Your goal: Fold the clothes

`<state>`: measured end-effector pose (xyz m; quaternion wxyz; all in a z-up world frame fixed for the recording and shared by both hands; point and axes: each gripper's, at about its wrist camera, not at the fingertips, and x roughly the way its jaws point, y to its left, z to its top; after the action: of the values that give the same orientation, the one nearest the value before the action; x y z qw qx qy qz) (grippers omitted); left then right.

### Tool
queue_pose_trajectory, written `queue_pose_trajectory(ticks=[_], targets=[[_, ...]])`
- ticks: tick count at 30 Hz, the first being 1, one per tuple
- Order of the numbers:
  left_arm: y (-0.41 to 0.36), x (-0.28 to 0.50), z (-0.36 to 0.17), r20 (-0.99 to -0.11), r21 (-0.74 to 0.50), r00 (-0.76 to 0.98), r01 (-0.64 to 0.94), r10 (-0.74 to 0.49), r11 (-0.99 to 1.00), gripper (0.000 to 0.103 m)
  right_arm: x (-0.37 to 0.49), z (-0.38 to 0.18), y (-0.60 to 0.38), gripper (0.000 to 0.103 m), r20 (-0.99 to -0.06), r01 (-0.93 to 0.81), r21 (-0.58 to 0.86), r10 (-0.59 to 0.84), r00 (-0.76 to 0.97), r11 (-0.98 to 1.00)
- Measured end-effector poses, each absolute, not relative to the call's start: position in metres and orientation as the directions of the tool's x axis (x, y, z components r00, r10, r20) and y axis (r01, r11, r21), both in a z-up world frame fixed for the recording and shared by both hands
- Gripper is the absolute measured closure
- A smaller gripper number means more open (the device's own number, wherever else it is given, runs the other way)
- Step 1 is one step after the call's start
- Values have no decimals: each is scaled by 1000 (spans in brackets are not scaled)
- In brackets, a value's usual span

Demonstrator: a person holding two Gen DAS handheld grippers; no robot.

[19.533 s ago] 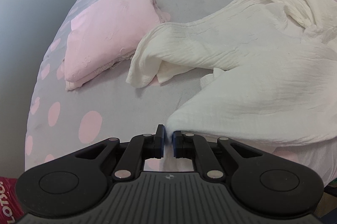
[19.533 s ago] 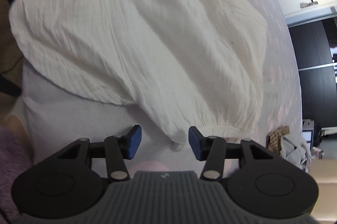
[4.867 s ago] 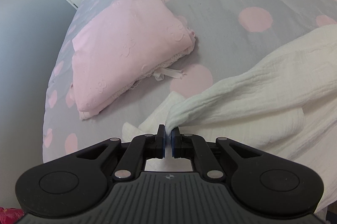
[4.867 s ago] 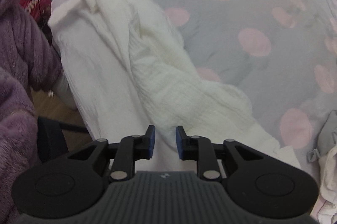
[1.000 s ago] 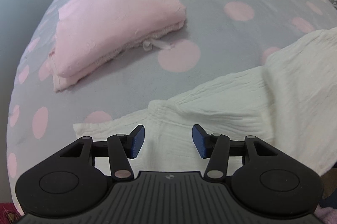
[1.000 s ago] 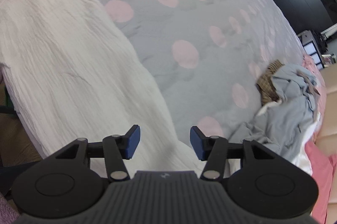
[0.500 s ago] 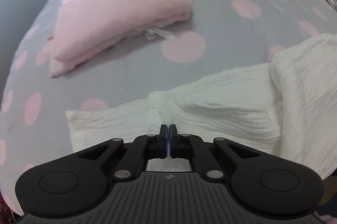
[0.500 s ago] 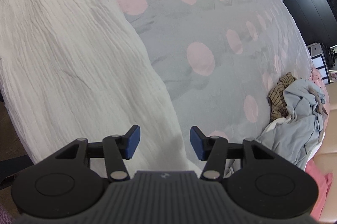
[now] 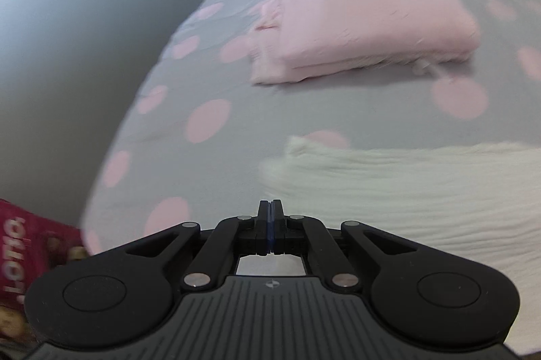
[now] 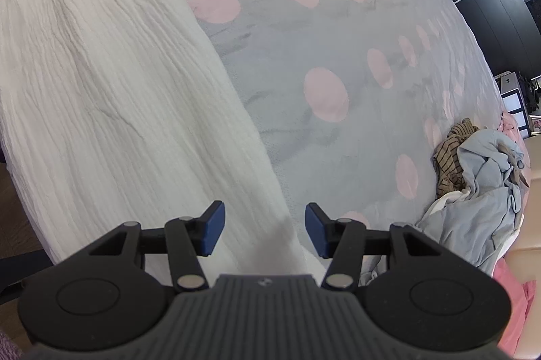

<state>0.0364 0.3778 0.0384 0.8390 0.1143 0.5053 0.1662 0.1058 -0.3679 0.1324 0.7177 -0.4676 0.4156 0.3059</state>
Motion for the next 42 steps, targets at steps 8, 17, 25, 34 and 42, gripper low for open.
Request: queue_pose_trajectory(ticks=[8,17,25,34,42], targets=[[382,32,33,-842,278,440,-142,312,950,73,102,128,-368,47,-887,-834,-420,36,461,357],[386,48,5,-861,179,458,-129,219,975,58,99,127,-362,47,-886,-844,-421,48,461,332],[378,68,-18,-839,285,468,-58,278,957,57,94,126,-359,47,-891,-852,-420,38,453,314],[371,54,13,-824,250,509,-63,247,966,95,98,123,-353,47,-894,-857,-419,30,447,301],[381,64,46,-715,263,616,-201,331,944,96,98,118,-353,47,-901,-862,-409,18,434,299]])
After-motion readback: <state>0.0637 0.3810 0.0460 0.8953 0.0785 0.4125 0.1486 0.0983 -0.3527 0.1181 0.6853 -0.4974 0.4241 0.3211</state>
